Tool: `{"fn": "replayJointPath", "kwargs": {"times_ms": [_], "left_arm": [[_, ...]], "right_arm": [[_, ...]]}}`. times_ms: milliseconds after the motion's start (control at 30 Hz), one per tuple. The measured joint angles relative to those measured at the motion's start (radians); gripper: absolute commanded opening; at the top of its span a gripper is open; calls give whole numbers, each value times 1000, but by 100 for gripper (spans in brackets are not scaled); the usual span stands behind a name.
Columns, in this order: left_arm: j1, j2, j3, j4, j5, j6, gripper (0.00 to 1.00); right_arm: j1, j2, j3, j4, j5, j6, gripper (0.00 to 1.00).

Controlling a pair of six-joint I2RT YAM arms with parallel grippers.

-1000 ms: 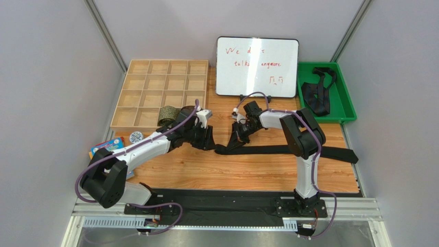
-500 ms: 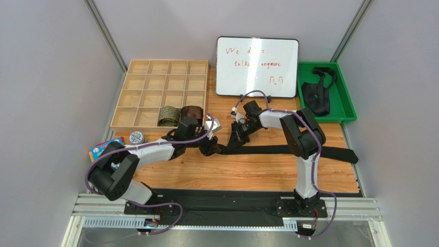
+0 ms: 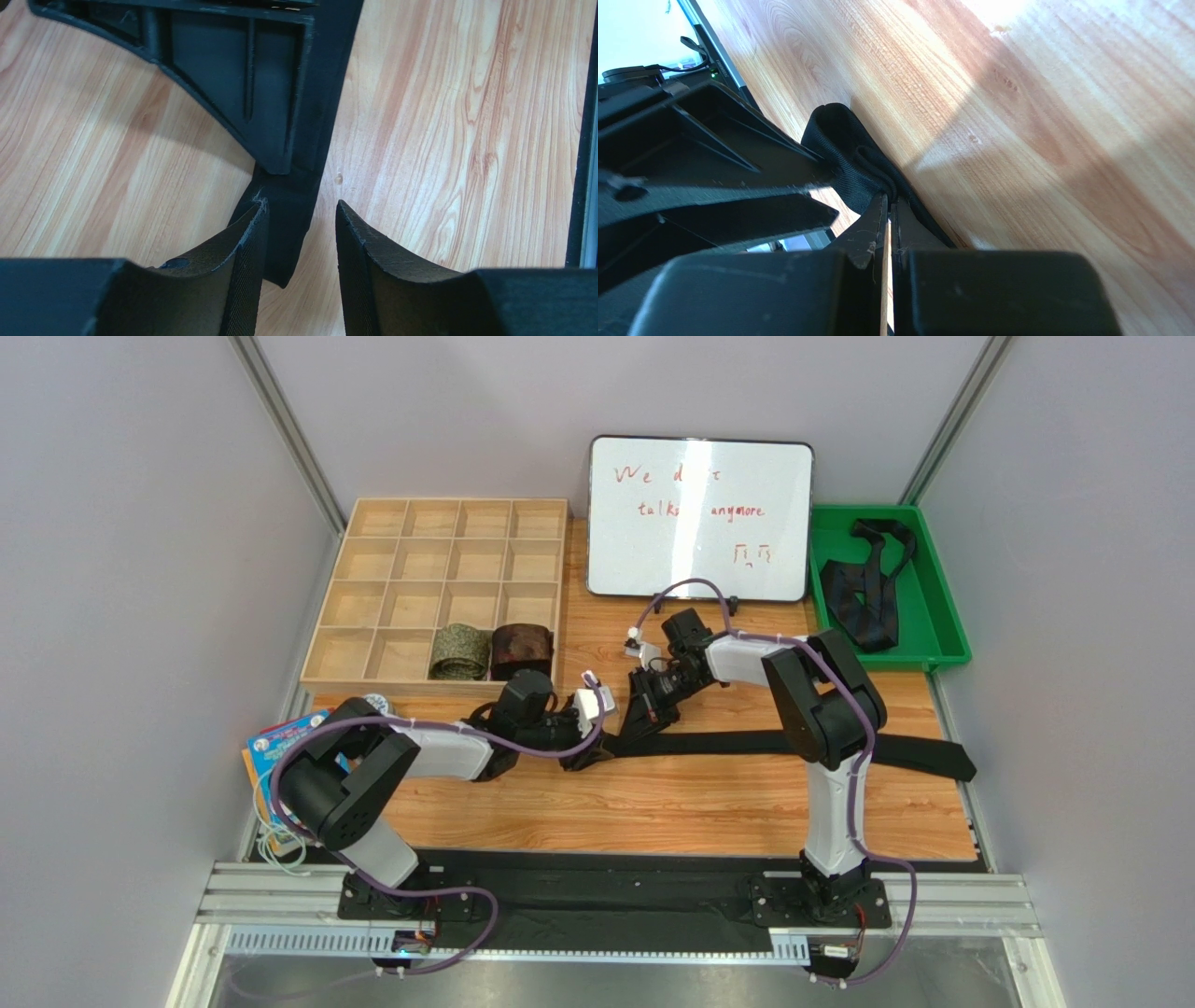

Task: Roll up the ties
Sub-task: Roll the tie at the center of the board.

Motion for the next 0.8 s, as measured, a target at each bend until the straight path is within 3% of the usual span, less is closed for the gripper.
{"fn": "replayJointPath", "kwargs": {"times_ms": [267, 367, 433, 600, 800], "left_arm": [[-36, 35, -11, 32, -14, 80, 47], [-43, 47, -7, 35, -37, 92, 40], [-43, 51, -2, 34, -52, 99, 34], [-47, 70, 23, 30, -97, 112, 27], [-54, 72, 34, 18, -135, 117, 26]], "right_arm": [[0, 0, 0, -1, -7, -4, 0], [0, 0, 0, -2, -8, -5, 1], [0, 0, 0, -2, -9, -4, 6], [0, 0, 9, -14, -16, 14, 33], [0, 0, 19, -21, -37, 72, 34]]}}
